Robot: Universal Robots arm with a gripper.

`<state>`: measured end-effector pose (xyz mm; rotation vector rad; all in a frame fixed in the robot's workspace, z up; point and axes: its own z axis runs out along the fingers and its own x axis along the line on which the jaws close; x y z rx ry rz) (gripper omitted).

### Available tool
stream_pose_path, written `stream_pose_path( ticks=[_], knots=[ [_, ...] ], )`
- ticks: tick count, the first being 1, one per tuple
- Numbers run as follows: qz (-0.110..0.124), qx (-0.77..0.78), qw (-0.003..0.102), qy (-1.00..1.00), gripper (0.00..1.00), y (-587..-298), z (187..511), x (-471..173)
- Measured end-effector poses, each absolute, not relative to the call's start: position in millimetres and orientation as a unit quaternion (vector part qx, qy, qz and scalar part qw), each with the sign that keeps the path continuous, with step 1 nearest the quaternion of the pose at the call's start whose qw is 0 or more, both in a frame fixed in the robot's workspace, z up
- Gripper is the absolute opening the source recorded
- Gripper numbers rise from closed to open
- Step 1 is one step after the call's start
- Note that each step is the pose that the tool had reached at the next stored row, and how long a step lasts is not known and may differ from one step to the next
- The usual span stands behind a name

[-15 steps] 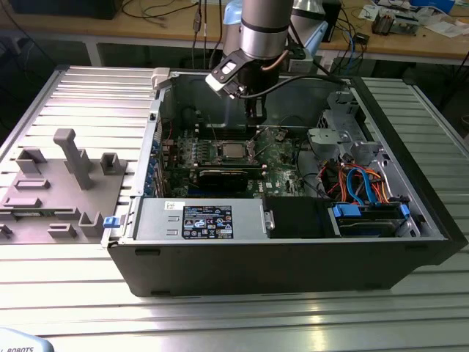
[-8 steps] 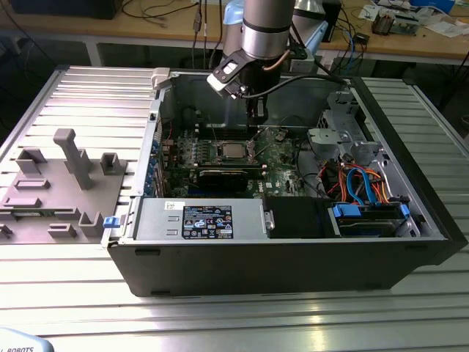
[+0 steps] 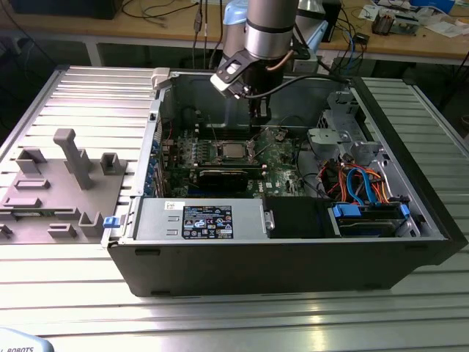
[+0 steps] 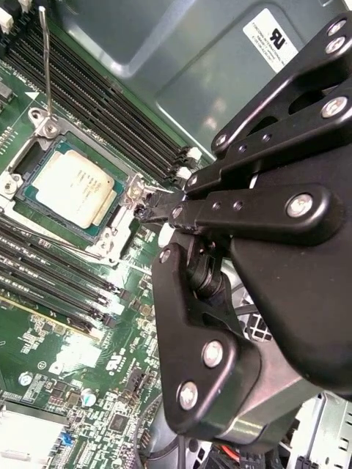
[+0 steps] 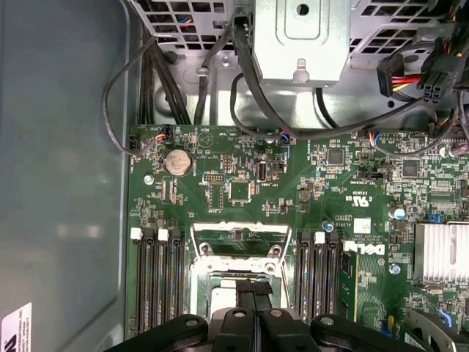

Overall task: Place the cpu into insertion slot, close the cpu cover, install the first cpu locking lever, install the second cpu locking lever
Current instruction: 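Close the cpu cover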

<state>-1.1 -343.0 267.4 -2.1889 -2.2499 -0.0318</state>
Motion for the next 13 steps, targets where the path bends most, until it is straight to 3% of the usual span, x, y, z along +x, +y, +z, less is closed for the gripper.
stream_pose_path(
  ticks=[13],
  knots=[
    [-0.012,-0.697,0.004,-0.717,0.11,-343.0,267.8,7.7]
  ],
)
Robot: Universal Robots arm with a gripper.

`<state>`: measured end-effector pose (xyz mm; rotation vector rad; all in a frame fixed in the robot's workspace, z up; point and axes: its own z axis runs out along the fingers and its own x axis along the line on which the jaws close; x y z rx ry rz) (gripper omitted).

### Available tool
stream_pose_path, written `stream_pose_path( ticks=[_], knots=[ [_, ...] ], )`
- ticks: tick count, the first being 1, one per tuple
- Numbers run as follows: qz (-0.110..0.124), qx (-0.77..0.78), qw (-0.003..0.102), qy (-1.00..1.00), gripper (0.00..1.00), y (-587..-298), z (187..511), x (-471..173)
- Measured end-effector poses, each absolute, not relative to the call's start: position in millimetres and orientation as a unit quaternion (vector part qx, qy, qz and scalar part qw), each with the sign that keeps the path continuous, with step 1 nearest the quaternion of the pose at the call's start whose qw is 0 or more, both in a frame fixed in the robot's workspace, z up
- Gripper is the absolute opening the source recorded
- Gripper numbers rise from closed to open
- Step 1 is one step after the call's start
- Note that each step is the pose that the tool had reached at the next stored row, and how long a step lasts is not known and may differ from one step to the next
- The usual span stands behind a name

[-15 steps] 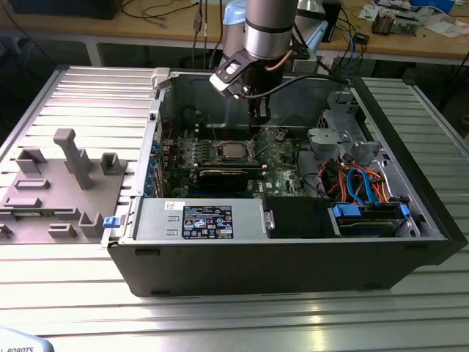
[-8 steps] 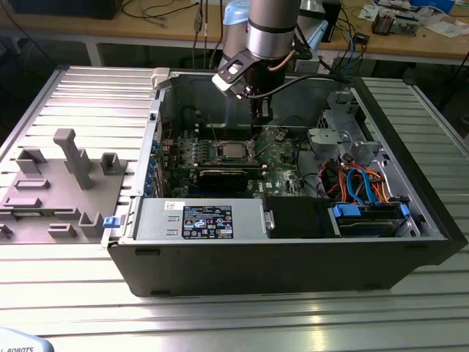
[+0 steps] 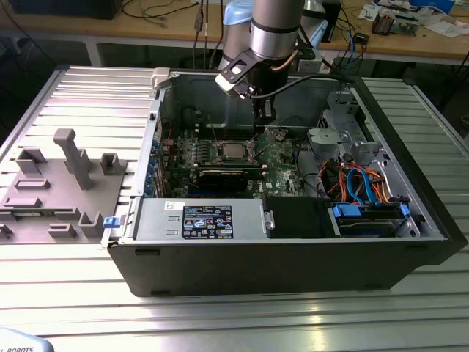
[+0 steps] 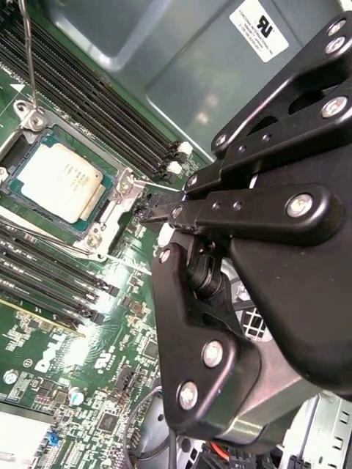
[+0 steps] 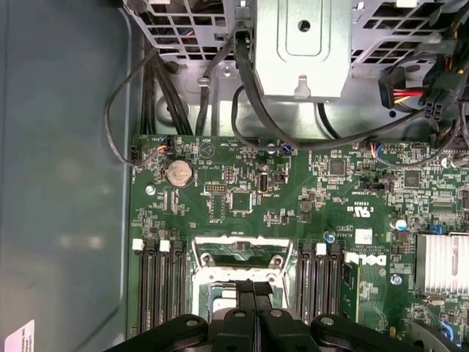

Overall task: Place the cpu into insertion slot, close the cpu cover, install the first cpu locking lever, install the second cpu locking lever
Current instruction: 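Close the cpu cover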

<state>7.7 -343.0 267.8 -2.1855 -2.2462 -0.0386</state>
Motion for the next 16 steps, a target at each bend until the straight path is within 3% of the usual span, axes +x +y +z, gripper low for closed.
stream_pose_path(
  ticks=[16],
  knots=[
    [-0.015,-0.697,0.006,-0.717,0.11,-343.0,267.9,18.9]
  ],
)
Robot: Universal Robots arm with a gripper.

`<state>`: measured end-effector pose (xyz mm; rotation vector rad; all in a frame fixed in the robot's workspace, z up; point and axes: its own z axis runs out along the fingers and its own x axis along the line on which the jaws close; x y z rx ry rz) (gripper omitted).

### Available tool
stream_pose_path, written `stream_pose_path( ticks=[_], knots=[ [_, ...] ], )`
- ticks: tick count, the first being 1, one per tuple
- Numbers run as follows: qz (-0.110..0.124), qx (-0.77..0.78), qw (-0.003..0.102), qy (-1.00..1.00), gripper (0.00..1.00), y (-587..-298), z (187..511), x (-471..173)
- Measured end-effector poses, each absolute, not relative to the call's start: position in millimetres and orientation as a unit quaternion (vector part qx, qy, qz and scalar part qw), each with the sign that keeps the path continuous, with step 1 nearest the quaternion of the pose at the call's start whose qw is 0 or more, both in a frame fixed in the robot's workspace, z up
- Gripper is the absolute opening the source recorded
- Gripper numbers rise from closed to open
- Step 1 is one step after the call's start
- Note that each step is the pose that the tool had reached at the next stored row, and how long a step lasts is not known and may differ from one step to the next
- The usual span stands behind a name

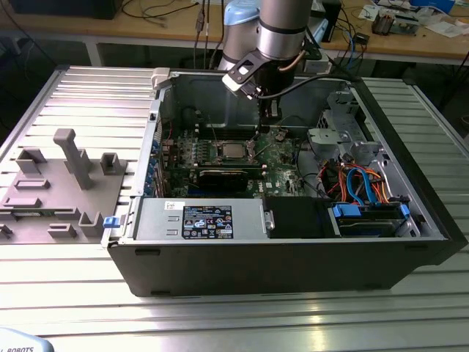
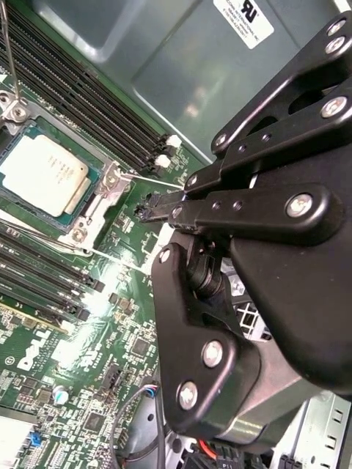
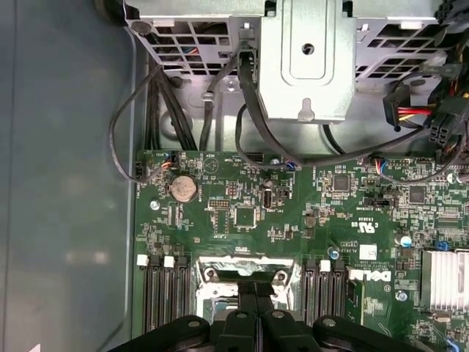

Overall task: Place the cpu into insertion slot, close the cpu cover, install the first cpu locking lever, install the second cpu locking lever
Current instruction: 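Close the cpu cover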

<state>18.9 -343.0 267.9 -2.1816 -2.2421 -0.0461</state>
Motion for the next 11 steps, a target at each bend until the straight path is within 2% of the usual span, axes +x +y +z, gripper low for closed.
stream_pose_path(
  ticks=[11],
  knots=[
    [-0.016,-0.697,0.008,-0.717,0.11,-343.0,268.0,29.4]
  ],
)
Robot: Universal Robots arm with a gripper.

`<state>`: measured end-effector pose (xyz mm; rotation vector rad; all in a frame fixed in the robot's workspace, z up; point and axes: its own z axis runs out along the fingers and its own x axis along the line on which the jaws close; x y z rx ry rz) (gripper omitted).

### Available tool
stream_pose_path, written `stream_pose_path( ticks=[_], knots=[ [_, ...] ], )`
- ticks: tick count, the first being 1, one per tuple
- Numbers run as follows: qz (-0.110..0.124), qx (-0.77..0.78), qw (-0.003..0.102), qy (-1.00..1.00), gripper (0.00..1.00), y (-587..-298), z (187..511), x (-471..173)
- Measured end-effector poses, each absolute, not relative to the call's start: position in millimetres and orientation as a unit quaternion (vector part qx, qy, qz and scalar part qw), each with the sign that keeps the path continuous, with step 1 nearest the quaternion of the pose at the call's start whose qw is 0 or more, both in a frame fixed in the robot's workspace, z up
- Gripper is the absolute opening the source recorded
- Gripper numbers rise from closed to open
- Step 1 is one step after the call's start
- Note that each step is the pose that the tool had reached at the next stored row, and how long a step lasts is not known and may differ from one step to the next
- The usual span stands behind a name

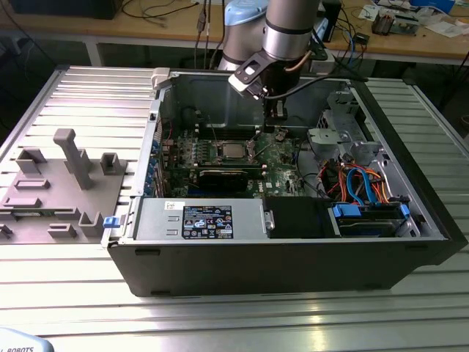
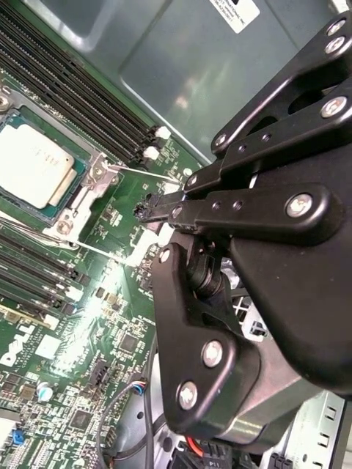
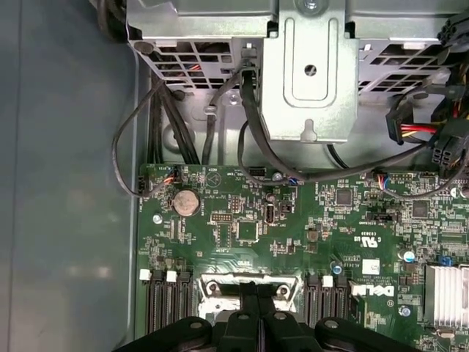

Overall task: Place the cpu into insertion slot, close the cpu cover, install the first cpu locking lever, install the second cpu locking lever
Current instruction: 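Close the cpu cover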

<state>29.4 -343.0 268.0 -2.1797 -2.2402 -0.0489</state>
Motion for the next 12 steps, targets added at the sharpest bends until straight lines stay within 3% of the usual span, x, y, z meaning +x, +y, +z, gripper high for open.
stream_pose_path(
  ticks=[12],
  knots=[
    [-0.017,-0.697,0.01,-0.717,0.11,-343.0,268.2,41.0]
  ],
)
